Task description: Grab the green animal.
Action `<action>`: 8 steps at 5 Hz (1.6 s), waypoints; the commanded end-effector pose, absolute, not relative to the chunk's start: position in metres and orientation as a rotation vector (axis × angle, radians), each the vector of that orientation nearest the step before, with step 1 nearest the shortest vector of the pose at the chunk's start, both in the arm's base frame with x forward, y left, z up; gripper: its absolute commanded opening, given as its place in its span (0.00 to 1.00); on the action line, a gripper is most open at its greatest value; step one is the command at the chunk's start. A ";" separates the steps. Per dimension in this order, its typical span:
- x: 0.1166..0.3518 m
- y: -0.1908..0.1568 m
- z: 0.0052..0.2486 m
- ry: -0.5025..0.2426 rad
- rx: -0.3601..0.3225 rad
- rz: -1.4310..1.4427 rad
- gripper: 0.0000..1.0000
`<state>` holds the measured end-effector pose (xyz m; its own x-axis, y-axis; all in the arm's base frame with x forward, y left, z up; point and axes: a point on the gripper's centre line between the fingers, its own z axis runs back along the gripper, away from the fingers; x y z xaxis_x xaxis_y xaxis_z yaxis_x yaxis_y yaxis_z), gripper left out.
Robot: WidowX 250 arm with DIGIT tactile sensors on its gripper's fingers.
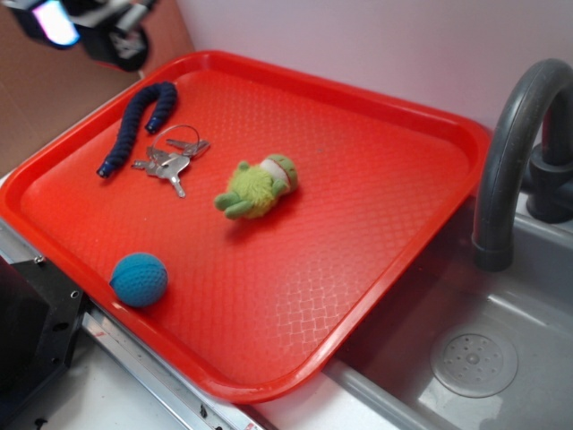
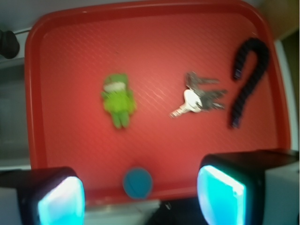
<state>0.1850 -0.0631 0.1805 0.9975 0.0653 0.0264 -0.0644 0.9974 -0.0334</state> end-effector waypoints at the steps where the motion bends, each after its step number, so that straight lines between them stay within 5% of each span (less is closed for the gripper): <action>1: 0.218 -0.096 0.132 0.014 -0.016 -0.054 1.00; 5: 0.235 -0.078 0.051 0.070 0.092 -0.061 1.00; 7: 0.246 -0.075 0.019 0.142 0.036 -0.094 1.00; 8: 0.244 -0.075 0.019 0.129 0.051 -0.086 0.00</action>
<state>0.2437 -0.0762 0.0182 0.9833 -0.0906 -0.1575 0.0977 0.9945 0.0375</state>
